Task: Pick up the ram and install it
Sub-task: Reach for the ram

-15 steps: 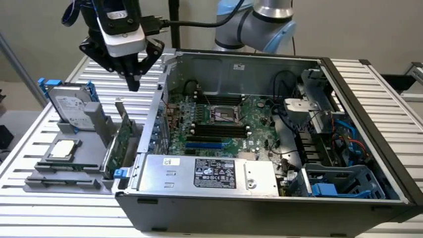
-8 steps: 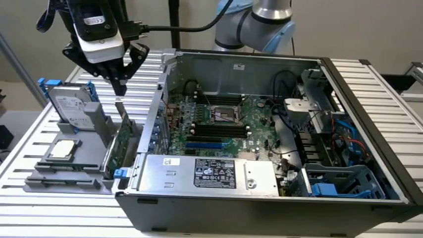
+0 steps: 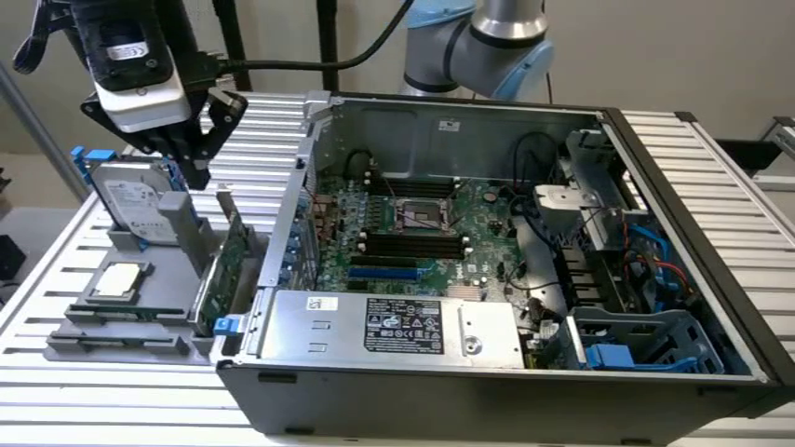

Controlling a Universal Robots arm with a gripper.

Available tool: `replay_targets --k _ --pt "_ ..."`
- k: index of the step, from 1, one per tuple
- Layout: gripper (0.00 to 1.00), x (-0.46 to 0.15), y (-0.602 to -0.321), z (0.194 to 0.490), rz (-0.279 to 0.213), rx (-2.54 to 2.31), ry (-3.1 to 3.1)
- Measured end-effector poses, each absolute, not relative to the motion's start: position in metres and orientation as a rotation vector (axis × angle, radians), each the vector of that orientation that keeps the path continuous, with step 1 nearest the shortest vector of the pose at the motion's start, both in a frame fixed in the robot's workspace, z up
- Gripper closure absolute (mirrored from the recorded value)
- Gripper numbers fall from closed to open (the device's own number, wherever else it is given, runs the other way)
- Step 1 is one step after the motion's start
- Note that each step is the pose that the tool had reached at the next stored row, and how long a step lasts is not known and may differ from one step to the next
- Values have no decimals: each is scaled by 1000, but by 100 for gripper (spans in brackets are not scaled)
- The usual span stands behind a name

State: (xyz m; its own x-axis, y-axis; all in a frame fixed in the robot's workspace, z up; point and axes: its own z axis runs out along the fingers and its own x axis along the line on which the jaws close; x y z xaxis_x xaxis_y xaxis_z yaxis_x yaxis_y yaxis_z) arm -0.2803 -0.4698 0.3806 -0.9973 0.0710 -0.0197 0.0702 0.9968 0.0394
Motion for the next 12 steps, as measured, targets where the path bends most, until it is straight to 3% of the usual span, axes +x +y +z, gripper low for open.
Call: replay_targets --k 12 --pt "100 -318 -484 374 54 110 3118"
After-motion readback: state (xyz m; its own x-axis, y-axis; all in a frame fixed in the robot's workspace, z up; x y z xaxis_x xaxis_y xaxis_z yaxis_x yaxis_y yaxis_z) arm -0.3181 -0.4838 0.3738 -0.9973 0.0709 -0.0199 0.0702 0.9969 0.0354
